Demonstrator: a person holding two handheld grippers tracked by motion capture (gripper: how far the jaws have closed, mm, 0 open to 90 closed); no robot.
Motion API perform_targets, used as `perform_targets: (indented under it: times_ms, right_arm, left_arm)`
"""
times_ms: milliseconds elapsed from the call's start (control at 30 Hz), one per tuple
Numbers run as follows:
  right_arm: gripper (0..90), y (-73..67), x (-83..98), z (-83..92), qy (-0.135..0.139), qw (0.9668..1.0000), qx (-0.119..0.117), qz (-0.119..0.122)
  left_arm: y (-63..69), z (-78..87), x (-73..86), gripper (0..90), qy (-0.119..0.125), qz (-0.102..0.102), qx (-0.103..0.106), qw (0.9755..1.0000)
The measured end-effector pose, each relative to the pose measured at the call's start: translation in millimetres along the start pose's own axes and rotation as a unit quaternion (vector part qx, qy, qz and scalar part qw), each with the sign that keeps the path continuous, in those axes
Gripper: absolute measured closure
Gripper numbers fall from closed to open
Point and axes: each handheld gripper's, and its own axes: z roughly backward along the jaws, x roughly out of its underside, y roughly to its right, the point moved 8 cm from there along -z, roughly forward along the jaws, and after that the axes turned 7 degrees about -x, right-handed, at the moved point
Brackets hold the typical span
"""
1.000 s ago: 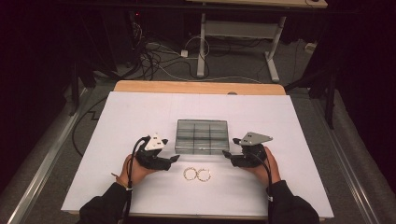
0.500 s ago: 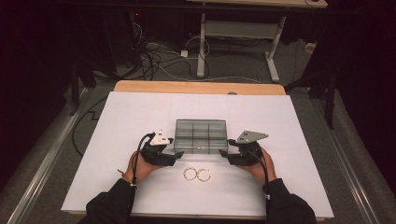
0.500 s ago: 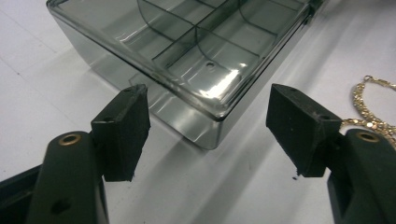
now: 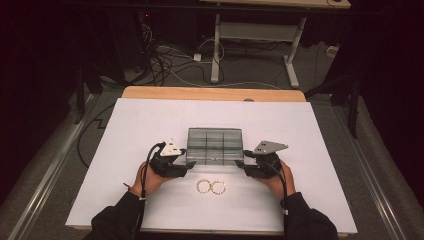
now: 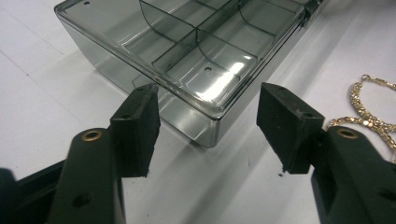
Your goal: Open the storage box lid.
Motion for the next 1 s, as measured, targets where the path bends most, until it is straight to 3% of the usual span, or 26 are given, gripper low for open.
perform_targets:
  times_ms: [100,133,200,333,400,500,700,800,867,1000]
  right_arm:
    - [51.3,-0.3,-0.1,0.9,-0.001,1.0000,0.003,0.002]
    - [57.7,-1.4,-1.3,3.0,0.007,1.0000,0.004,0.001]
    - [63.2,-3.2,-6.2,7.3,0.023,0.9997,0.003,0.002]
    - [63.7,-4.3,-7.6,7.2,0.014,0.9997,0.016,0.012]
    - [71.3,-4.5,-8.6,10.2,0.021,0.9996,0.013,0.013]
    - [73.2,-4.2,-11.7,14.4,0.033,0.9992,0.019,0.013]
    - [84.9,-4.0,-18.5,17.8,0.044,0.9974,0.040,0.040]
    - [88.3,-1.4,-21.2,18.8,0.048,0.9958,0.057,0.052]
    - [87.1,1.6,-22.0,18.9,0.051,0.9951,0.067,0.051]
    - [84.0,8.2,-23.7,19.4,0.052,0.9925,0.094,0.057]
  left_arm:
    - [-1.1,2.0,-0.6,43.2,0.005,0.003,0.001,1.0000]
    - [-0.3,6.1,-4.8,45.5,0.023,0.008,0.009,0.9997]
    - [0.2,7.6,-6.2,48.2,0.024,0.005,0.007,0.9997]
    - [1.6,9.4,-6.8,48.6,0.016,-0.010,-0.001,0.9998]
    - [-0.3,10.8,-7.3,50.7,0.022,-0.005,-0.004,0.9997]
    - [-3.9,13.5,-8.4,49.5,0.031,0.004,-0.010,0.9995]
    - [-9.7,19.3,-17.5,44.6,0.059,0.003,-0.049,0.9971]
    - [-14.2,21.8,-23.7,44.5,0.074,-0.008,-0.088,0.9933]
    - [-16.7,22.1,-27.6,44.6,0.083,-0.010,-0.101,0.9913]
    - [-15.8,20.0,-35.0,45.9,0.088,-0.016,-0.092,0.9917]
